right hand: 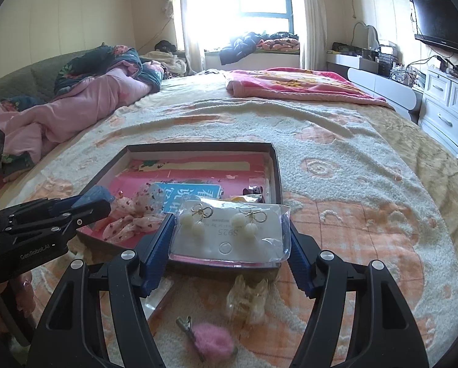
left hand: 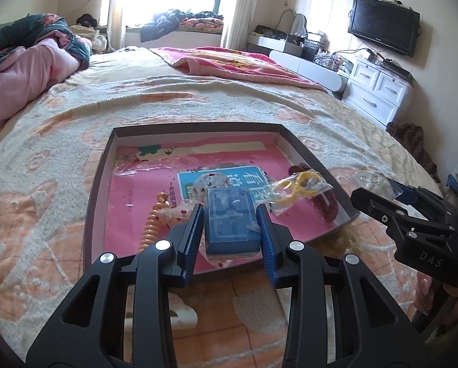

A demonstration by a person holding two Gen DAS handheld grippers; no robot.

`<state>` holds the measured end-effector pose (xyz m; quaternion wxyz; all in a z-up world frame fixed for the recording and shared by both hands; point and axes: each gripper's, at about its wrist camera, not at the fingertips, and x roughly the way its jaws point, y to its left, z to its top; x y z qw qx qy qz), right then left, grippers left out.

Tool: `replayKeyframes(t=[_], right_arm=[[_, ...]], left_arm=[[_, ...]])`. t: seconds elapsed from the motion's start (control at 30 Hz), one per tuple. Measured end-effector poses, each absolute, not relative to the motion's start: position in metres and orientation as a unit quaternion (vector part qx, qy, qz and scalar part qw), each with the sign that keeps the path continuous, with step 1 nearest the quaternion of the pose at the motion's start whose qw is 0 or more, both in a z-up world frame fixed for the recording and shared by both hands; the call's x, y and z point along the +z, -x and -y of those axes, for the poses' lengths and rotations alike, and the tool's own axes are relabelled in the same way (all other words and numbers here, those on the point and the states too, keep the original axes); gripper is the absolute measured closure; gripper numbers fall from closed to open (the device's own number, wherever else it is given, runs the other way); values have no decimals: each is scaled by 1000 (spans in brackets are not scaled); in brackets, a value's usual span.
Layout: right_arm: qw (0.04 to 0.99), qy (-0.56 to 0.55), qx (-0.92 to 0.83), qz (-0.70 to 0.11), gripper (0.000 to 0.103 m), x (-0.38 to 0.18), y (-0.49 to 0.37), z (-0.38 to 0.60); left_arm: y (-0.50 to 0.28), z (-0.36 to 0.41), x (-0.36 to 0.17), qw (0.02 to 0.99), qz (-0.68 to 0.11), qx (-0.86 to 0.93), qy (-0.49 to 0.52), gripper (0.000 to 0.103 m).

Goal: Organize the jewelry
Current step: 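Carry the blue box and pearl earring card into the tray and open both tools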

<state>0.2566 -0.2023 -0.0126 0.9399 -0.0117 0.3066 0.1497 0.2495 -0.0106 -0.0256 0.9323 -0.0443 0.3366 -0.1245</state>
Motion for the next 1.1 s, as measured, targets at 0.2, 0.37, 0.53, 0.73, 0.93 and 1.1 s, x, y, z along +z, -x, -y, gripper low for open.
replayKeyframes(t=[0.2,0.37,0.53,0.73,0.93,1.1], right_arm=[[938,16,154,-311,38,-16,-268,200],[934,22,156,-320,38,-21,-280,197],[929,31,160,-331,38,-28,-291,188],[918,53,170,-353,38,-38,-305,171],[909,68,183,-367,37,-47,-312,155],[904,73,191,-375,37,-52,-315,148]], left_arm=[[-264,8,-29,932,-341,-116,42,76],[-275,3,-32,931,-347,-106,43,76],[-286,-6,-36,930,-353,-90,48,76],[-294,-11,-39,932,-353,-75,37,76],[-303,-15,-42,930,-358,-69,37,76],[-309,-21,-46,929,-362,-59,39,76]])
